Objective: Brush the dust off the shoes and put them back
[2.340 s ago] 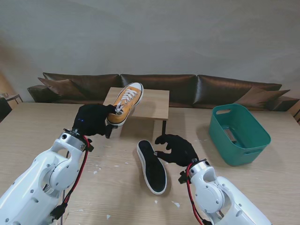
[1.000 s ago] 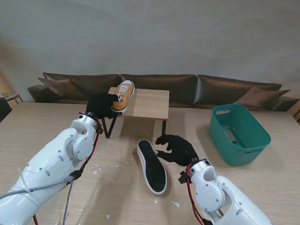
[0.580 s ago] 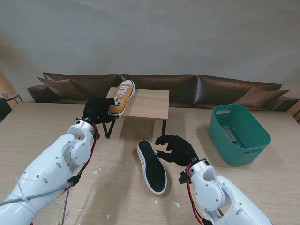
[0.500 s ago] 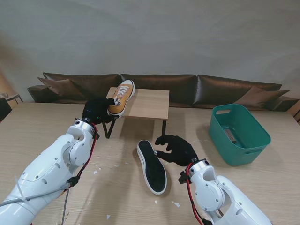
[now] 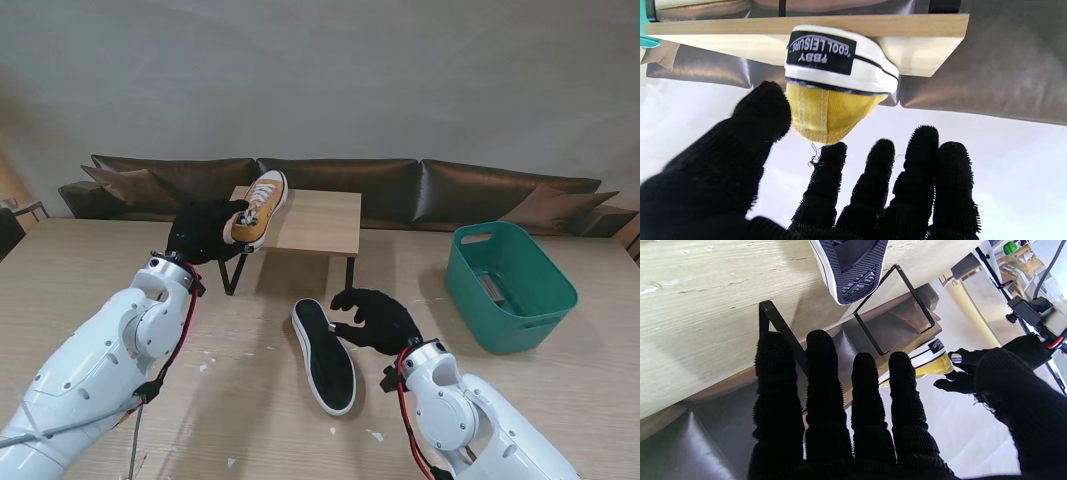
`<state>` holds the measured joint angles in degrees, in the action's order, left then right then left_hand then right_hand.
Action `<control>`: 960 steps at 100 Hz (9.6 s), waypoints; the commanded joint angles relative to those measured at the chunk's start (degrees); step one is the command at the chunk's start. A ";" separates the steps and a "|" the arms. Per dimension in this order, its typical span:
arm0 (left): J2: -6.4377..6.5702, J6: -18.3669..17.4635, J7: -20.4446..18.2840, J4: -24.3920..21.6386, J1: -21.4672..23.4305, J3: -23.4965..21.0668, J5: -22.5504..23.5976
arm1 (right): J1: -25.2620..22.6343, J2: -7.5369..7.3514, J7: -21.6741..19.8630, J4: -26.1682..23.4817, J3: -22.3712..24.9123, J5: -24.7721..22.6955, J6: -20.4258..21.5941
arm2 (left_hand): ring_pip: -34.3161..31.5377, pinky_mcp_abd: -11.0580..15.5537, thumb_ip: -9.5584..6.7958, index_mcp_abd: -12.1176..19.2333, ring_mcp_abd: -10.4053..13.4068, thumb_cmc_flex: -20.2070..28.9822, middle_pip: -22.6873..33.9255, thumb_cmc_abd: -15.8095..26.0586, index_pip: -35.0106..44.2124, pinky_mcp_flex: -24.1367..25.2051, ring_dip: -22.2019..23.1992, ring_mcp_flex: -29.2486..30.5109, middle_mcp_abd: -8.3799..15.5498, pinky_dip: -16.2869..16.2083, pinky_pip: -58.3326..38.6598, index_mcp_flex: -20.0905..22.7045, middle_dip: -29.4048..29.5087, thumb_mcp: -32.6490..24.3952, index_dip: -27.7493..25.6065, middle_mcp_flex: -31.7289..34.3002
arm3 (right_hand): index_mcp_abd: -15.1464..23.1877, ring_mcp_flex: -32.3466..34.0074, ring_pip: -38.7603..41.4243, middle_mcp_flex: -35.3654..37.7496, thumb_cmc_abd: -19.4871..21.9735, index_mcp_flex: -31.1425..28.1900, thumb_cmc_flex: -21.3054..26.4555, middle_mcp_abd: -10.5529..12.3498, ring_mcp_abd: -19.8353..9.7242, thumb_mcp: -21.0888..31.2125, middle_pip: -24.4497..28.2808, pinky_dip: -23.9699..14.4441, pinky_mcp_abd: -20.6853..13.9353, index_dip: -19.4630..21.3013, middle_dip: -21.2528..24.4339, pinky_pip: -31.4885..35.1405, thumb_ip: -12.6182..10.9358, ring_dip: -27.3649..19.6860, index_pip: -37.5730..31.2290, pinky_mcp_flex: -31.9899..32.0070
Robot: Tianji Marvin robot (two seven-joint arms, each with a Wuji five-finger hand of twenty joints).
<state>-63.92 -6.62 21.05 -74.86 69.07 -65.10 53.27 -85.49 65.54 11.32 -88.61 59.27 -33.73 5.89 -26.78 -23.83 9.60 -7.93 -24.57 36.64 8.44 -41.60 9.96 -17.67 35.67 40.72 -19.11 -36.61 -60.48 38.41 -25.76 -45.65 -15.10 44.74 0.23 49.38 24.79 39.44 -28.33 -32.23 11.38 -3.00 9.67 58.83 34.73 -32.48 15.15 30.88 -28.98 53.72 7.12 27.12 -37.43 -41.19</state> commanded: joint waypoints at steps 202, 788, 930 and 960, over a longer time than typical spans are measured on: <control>-1.34 -0.74 -4.78 -27.43 40.35 -11.75 -13.54 | 16.81 4.47 -7.23 9.92 -28.15 -0.44 -39.80 | 4.52 -4.03 -4.90 -7.45 -5.15 6.00 0.32 20.17 3.92 7.22 -2.50 -4.12 -4.07 -2.54 9.52 9.98 -0.20 15.85 -8.17 4.49 | 1.73 -5.59 17.18 3.96 -20.63 -22.82 12.22 -2.25 -0.43 8.47 6.08 -2.76 -2.35 -9.46 -6.12 2.69 9.11 6.83 -14.96 26.64; -2.12 -5.85 -23.30 -16.92 21.41 2.85 -50.72 | 3.15 -2.58 -22.45 -8.06 -1.30 16.61 -1.74 | -8.50 0.27 -2.01 -5.36 3.64 28.16 5.12 0.54 58.48 -24.97 4.69 26.69 4.95 4.59 -12.47 6.13 -30.44 -2.77 -21.63 26.07 | -9.95 1.51 16.34 -13.82 -19.13 9.03 10.60 -5.66 1.24 7.50 9.56 -12.93 1.41 3.45 -2.41 17.77 1.40 5.64 -7.61 10.84; -3.99 -6.55 -10.39 -22.00 28.92 -6.15 -43.81 | 5.75 1.19 -2.15 -4.33 -3.86 4.16 -0.96 | -1.63 -4.97 -4.79 -5.90 -6.37 12.18 0.90 12.42 2.67 2.54 2.57 1.03 -4.29 -4.45 -2.47 5.04 -3.68 8.19 -9.41 3.91 | -2.76 26.36 54.10 30.75 -30.43 -14.97 27.95 -2.56 -17.60 21.08 13.23 -14.27 -10.35 -16.61 -19.90 41.71 11.85 23.10 -52.36 -23.74; -4.10 -6.90 -8.99 -22.64 31.33 -8.46 -42.75 | 10.22 1.64 6.11 0.40 -6.43 -6.54 -1.36 | -1.69 -5.30 -4.90 -6.50 -6.60 12.09 1.03 13.68 2.69 3.14 2.54 1.07 -4.65 -5.23 -1.19 5.59 -3.59 9.37 -9.53 4.20 | -2.30 26.38 54.19 30.66 -30.31 -14.52 27.46 -2.09 -18.18 21.30 13.19 -14.59 -11.04 -16.28 -20.32 41.74 11.94 23.31 -52.71 -23.80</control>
<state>-67.92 -13.53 12.77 -97.23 99.76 -73.25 10.77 -76.20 66.72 17.64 -88.17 52.84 -40.06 4.95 -28.43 -29.23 7.05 -14.58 -29.50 49.80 9.92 -29.39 13.26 -16.40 38.55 43.95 -23.16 -41.09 -63.75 43.92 -29.34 -36.56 -24.86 50.24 -6.64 75.11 78.94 63.22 -63.76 -39.87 28.62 -10.61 0.87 69.94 42.87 -45.68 6.32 12.26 -45.93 91.49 24.62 49.79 -55.09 -42.07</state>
